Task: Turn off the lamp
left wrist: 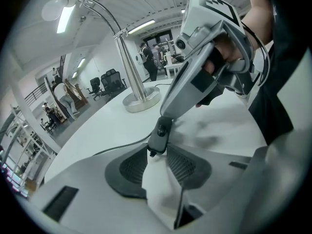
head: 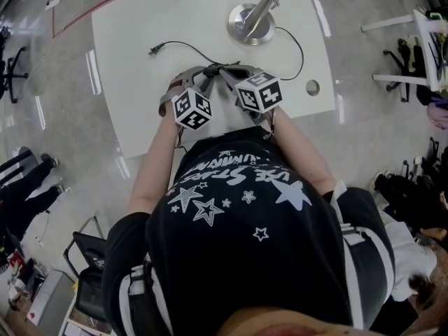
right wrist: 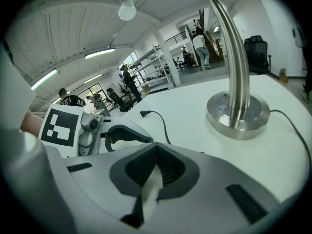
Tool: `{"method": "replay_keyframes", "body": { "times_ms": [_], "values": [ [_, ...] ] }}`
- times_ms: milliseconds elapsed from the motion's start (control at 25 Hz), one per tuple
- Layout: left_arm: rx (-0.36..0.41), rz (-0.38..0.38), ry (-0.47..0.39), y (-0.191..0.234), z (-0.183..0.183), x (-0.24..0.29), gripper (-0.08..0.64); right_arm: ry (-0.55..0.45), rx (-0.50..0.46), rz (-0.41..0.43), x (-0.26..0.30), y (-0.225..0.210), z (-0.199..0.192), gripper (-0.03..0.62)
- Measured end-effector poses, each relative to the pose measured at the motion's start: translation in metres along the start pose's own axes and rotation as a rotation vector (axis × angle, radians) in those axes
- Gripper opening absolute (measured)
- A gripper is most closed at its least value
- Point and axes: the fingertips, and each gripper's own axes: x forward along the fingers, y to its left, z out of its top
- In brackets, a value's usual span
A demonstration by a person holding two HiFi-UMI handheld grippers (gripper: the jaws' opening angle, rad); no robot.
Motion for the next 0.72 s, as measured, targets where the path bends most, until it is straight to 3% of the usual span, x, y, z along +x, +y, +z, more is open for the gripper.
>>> {"method": "replay_keyframes", "body": {
  "times_ms": [200, 720],
  "values": [
    [-0.008, 0.040, -0.024, 0.006, -0.002, -0.003, 0.132, -0.022, 0.018, -0.020, -0.011, 0.004, 0.004, 0.006],
    [-0.137, 0.093, -0.098, 0.000, -0.009, -0.049, 0.155, -0.063, 0.027, -0.068, -0.038, 0.029, -0.011, 0.006]
  ]
}}
